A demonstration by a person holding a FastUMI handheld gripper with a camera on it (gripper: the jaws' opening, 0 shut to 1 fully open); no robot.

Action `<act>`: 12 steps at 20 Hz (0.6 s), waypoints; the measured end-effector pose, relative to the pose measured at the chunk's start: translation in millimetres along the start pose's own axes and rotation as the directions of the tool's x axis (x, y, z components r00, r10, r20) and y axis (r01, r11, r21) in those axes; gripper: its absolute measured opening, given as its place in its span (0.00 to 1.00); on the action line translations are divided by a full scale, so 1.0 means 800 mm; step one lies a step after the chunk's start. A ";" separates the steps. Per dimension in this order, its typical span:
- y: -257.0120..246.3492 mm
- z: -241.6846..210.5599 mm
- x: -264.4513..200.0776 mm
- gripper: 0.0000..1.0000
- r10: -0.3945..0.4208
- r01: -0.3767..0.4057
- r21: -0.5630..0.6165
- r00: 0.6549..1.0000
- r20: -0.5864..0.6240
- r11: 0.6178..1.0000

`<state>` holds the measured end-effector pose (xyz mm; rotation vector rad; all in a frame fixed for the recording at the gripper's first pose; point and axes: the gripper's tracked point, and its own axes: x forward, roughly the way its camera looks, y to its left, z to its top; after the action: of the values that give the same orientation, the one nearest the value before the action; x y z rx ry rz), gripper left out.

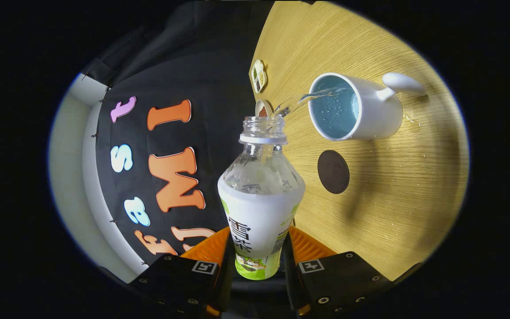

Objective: Take the bottle from table, then pour the juice into the cup, finally place the bottle on the coaster

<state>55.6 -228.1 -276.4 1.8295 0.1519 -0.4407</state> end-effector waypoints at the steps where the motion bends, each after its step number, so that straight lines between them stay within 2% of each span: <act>1: 0.001 0.002 -0.001 0.52 0.000 0.000 0.005 1.000 0.000 1.000; 12: 0.009 0.003 -0.001 0.52 0.008 -0.008 0.037 1.000 0.007 0.999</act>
<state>56.5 -232.8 -270.1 1.8637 0.1327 -0.4468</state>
